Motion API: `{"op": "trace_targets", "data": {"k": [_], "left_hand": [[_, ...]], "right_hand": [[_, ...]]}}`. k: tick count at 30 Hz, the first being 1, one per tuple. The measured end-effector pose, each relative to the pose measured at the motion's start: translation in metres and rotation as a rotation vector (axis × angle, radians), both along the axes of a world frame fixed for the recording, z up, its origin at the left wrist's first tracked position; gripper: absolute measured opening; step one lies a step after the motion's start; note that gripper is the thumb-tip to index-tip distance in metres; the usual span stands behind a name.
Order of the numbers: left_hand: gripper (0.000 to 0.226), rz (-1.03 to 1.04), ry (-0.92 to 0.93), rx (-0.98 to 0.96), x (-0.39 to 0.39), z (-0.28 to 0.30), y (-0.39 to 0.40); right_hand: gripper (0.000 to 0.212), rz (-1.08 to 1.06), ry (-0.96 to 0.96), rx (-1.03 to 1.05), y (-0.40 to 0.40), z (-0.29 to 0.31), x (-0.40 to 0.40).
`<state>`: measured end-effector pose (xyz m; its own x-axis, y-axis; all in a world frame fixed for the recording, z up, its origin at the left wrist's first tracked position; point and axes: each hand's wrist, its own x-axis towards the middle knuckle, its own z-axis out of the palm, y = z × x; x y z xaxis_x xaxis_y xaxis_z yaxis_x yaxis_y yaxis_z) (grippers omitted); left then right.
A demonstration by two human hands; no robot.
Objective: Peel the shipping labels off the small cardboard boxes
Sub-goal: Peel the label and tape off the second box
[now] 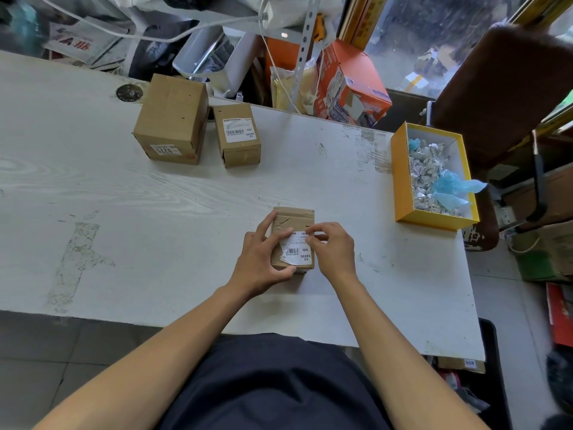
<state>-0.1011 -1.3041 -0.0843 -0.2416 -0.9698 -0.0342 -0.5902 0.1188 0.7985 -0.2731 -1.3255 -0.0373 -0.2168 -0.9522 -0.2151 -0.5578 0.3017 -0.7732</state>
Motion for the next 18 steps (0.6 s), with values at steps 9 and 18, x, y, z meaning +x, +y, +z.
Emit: {"op": "trace_targets", "data": {"k": [9, 18], "left_hand": [[0.077, 0.005, 0.006, 0.005, -0.001, 0.001, 0.001], [0.078, 0.002, 0.000, -0.001, -0.001, 0.001, -0.001]], "right_hand": [[0.011, -0.006, 0.038, 0.031, -0.011, -0.001, 0.003], [0.008, 0.086, 0.085, 0.105, -0.019, 0.001, -0.001]]}}
